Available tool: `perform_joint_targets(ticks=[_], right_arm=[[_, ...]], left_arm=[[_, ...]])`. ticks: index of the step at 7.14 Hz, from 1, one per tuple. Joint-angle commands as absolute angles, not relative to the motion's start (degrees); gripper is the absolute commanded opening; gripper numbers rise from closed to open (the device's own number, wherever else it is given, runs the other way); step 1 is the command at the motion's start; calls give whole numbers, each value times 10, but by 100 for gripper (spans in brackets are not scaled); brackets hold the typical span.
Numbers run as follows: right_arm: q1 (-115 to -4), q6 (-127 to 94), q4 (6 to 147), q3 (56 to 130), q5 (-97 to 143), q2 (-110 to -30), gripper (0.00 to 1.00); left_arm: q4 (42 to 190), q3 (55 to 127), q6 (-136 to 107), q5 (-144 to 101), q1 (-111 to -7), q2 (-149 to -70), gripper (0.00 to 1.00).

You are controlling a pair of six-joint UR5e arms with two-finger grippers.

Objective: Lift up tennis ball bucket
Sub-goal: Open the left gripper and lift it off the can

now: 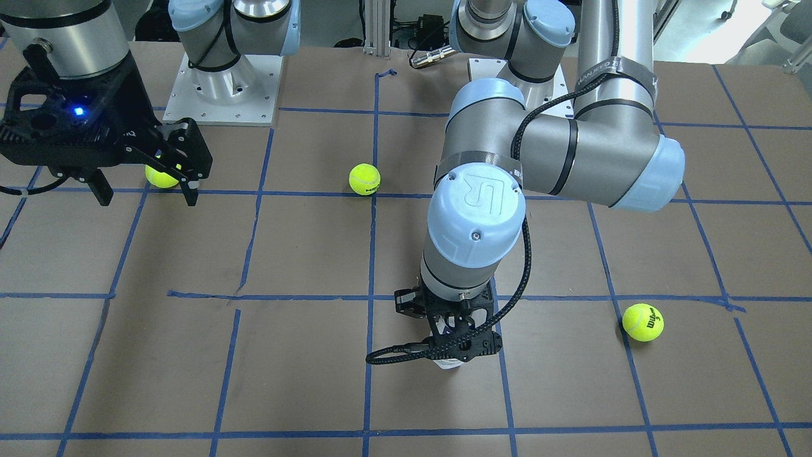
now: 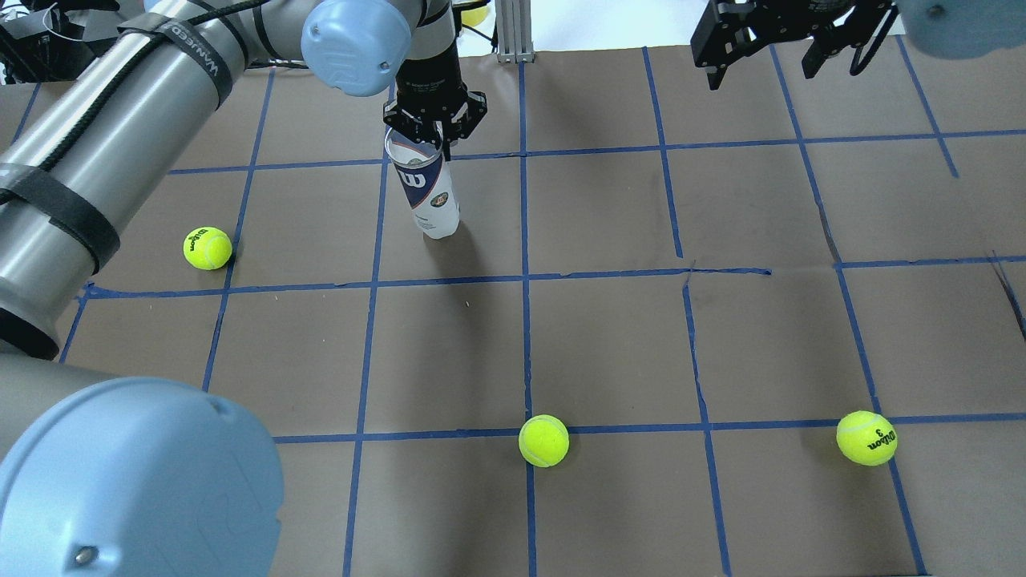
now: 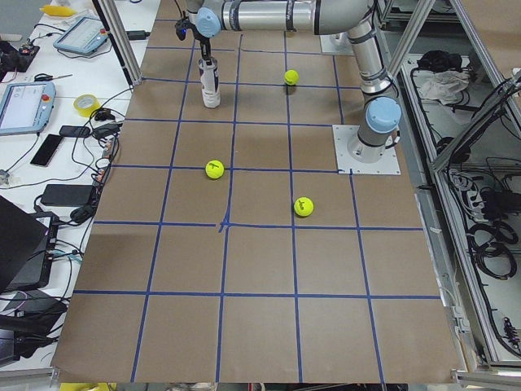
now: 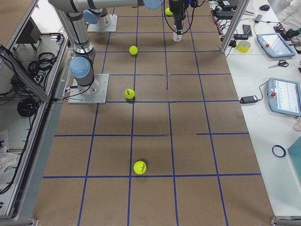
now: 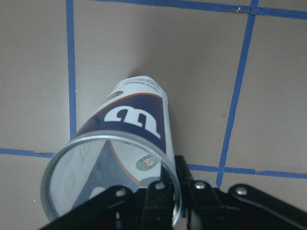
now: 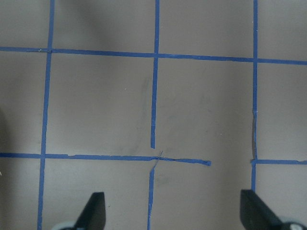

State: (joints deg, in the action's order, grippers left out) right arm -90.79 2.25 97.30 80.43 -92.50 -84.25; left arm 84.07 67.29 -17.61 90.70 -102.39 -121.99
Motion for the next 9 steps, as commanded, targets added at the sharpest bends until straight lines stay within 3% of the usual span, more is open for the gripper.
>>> perform_joint_targets(ticks=[1, 6, 9], right_arm=[[-908, 24, 974, 804, -925, -843, 100], [-908, 23, 974, 806, -922, -838, 100], [-908, 24, 972, 807, -924, -838, 100]], left_arm=[[833, 674, -172, 911, -1025, -1220, 90], [807, 686, -133, 911, -1032, -1147, 100], [869, 719, -100, 911, -1028, -1035, 100]])
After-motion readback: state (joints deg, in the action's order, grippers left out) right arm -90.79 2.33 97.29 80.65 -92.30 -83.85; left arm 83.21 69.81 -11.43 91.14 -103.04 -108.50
